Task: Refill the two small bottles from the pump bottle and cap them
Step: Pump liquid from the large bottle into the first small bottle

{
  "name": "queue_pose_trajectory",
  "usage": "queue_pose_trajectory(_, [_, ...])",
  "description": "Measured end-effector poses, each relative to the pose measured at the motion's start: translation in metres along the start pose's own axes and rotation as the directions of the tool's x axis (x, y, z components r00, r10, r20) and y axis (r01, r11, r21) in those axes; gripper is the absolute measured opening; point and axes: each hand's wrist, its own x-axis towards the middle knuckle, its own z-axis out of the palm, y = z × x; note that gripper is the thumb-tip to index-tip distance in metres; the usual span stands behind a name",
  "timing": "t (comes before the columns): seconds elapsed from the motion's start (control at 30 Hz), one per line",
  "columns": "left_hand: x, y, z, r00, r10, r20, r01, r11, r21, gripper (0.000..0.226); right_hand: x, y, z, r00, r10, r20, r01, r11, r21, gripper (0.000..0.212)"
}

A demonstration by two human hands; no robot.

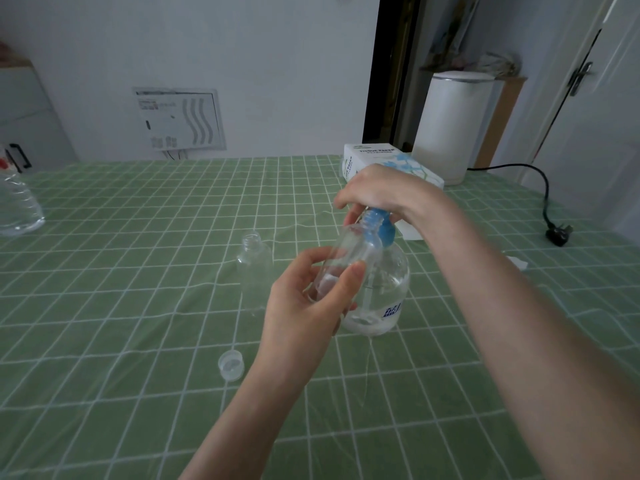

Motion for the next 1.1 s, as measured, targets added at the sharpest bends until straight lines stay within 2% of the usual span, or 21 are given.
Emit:
queue_pose_trajectory(0.1, [0.0, 0.002, 0.0, 1.0, 0.014, 0.003, -0.014, 1.0, -0.004, 0.026, 0.0, -0.003, -0.004, 1.0, -0.014, -0.026, 0.014, 1.0, -0.013, 0.035])
queue_pose_trajectory(0.23, [0.001, 0.001, 0.0, 1.0, 0.019, 0.009, -0.019, 1.0, -0.004, 0.024, -0.001, -0.003, -0.002, 1.0, 0.013, 0.006, -0.013, 1.0, -0.003, 0.03])
queue_pose_trajectory(0.6, [0.0, -0.002, -0.001, 1.0, 0.001, -0.003, -0.001, 1.0, 0.002, 0.029, -0.002, 0.002, 0.007, 0.997, 0.053, 0.055, -0.056, 0.997, 0.054, 0.036])
queue_pose_trajectory(0.93, [0.001, 0.002, 0.001, 1.0, 0.019, 0.005, -0.019, 1.0, -0.021, 0.029, -0.003, -0.006, -0.004, 0.998, -0.017, -0.056, 0.019, 0.999, 0.035, 0.031])
queue_pose_trajectory(1.1, [0.0, 0.001, 0.002, 1.0, 0.014, 0.009, -0.013, 1.0, -0.013, 0.028, -0.004, -0.008, -0.002, 1.0, 0.007, -0.011, -0.007, 1.0, 0.015, 0.03])
